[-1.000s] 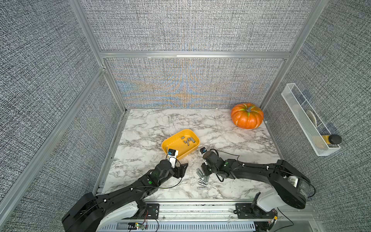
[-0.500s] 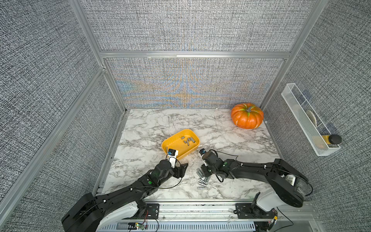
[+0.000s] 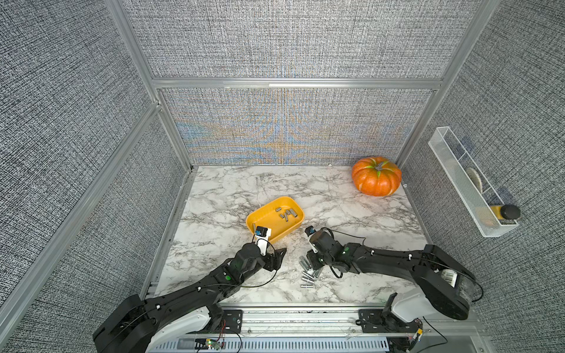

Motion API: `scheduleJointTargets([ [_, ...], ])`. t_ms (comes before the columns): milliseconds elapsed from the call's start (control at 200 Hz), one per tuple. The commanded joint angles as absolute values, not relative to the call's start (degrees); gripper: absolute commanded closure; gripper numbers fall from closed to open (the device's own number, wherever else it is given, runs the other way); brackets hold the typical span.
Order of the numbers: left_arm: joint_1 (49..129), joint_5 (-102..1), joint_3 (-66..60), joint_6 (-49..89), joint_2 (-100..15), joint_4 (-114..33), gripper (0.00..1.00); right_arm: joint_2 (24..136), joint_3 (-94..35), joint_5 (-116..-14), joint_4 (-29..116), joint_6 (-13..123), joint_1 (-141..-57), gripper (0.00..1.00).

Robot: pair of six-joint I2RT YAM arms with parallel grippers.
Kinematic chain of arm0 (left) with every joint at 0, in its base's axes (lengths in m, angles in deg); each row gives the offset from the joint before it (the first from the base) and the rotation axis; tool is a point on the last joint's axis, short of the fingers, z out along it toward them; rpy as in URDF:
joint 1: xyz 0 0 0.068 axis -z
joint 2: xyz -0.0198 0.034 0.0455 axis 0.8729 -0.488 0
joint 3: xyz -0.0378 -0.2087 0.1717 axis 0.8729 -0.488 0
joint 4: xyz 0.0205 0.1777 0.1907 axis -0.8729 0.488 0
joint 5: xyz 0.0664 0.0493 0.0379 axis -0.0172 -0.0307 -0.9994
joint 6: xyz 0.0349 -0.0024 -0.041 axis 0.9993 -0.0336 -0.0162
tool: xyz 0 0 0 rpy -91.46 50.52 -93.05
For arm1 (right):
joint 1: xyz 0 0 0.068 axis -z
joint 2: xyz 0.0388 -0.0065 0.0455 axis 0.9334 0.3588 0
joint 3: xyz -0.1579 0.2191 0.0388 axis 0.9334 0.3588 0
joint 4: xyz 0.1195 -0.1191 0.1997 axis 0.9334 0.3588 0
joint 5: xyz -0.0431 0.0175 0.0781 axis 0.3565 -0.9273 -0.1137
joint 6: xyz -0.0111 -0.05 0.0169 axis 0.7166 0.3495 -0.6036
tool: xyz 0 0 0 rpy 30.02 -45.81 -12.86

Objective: Put the socket on the desktop into the storage box
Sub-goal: Pick up the socket head from the center of the board, then place the socket head in the storage box.

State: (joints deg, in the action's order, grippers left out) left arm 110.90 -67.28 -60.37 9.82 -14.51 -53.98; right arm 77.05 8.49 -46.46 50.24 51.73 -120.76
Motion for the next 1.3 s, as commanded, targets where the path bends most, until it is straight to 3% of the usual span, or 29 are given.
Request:
scheduleJointTargets([
  [0,110.93,-67.69,-59.86,10.16,-14.76,-54.85,0.17,77.08,9.22,-46.51,50.33,50.56,-121.06,0.66],
  [400,110.90,-67.79,-59.81,10.16,-15.02,-54.85,0.17,79.01,8.93,-46.69,50.04,50.35,-121.53,0.67],
  [856,110.89,-68.34,-59.72,9.95,-14.69,-54.41,0.17,79.38,7.88,-46.53,50.01,50.62,-121.02,0.85],
  [1296,110.95,-72.80,-59.33,8.66,-12.69,-51.17,0.17,76.57,-3.41,-40.56,58.44,50.61,-119.77,0.88],
])
